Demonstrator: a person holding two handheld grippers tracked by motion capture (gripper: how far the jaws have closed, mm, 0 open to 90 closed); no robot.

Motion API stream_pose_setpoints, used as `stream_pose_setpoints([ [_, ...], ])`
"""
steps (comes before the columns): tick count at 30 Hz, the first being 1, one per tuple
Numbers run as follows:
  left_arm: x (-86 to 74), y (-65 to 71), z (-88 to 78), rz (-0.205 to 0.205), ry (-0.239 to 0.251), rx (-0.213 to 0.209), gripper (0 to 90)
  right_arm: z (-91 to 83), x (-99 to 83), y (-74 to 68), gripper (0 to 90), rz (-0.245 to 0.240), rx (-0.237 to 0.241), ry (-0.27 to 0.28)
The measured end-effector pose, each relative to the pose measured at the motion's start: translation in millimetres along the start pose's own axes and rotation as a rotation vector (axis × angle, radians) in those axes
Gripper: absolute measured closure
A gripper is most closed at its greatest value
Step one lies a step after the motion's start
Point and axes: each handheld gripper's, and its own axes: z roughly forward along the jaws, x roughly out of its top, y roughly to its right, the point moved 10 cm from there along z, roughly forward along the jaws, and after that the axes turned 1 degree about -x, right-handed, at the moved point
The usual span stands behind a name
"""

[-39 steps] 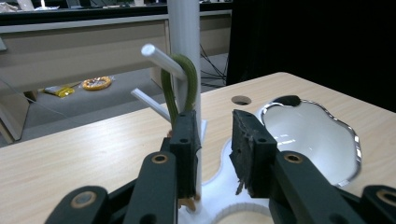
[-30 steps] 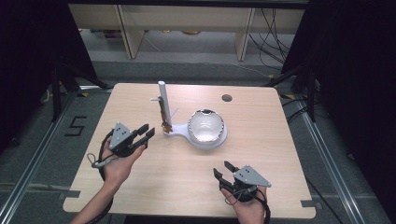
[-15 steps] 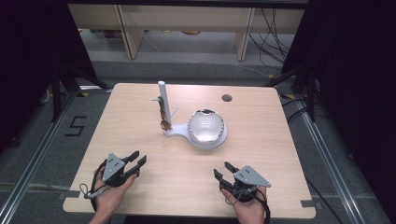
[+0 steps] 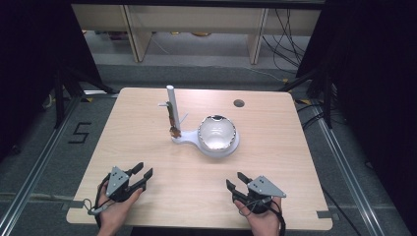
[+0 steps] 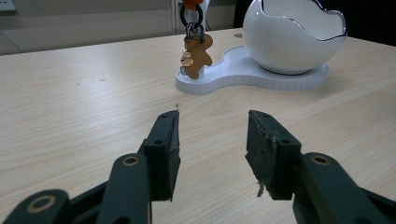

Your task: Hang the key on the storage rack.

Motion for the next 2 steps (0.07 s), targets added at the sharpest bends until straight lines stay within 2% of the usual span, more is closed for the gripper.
stream_pose_setpoints([
  [2, 0.0, -0.5, 0.4, -0.003, 0.0, 0.0, 52.6, -0.6, 0.1, 0.2, 50.3, 0.016, -0.012, -0.001],
])
